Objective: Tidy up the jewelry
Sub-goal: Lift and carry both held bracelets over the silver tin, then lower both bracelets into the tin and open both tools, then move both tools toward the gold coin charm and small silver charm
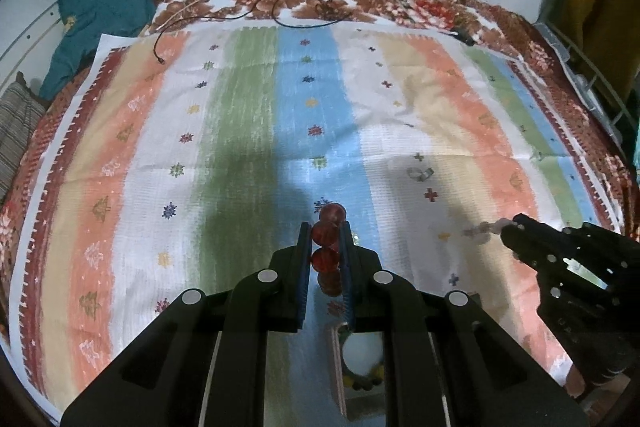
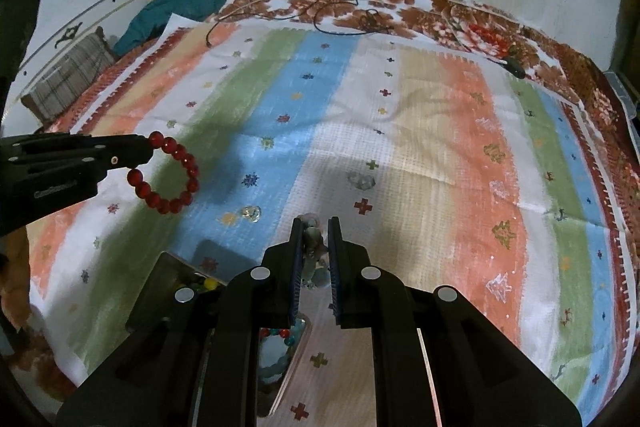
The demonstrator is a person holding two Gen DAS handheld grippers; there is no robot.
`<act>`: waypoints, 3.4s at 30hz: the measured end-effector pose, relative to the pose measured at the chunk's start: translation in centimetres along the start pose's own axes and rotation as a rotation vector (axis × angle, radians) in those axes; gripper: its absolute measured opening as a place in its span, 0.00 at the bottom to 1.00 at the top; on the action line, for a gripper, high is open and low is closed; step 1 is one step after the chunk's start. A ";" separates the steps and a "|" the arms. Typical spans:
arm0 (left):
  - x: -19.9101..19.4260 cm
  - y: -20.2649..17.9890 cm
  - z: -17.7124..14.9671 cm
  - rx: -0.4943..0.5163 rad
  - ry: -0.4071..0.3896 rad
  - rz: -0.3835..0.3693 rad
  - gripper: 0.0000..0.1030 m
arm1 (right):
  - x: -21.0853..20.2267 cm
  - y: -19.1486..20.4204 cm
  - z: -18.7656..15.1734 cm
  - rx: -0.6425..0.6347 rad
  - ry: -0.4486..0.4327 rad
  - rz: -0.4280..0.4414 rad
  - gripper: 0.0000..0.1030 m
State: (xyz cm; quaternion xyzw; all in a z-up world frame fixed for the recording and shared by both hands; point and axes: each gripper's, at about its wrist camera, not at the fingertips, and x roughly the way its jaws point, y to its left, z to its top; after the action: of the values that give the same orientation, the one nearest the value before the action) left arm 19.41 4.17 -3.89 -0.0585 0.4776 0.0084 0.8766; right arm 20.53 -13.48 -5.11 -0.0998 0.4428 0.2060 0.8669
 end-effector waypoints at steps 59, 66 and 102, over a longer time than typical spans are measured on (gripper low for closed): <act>-6.4 -1.9 -6.1 -0.055 -0.043 -0.031 0.44 | -4.3 0.6 -4.4 0.053 -0.001 0.001 0.41; -5.3 -1.6 -5.8 -0.065 -0.013 -0.034 0.50 | -3.6 0.2 -4.1 0.057 0.017 -0.006 0.46; 2.5 -1.4 -2.5 -0.045 0.113 -0.057 0.67 | 2.9 -3.7 -0.9 0.111 0.079 -0.043 0.66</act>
State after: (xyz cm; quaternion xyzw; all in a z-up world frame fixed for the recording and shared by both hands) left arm 18.78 2.42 -7.14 -0.0921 0.5243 -0.0092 0.8465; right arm 23.07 -16.32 -8.04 -0.0693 0.4850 0.1583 0.8573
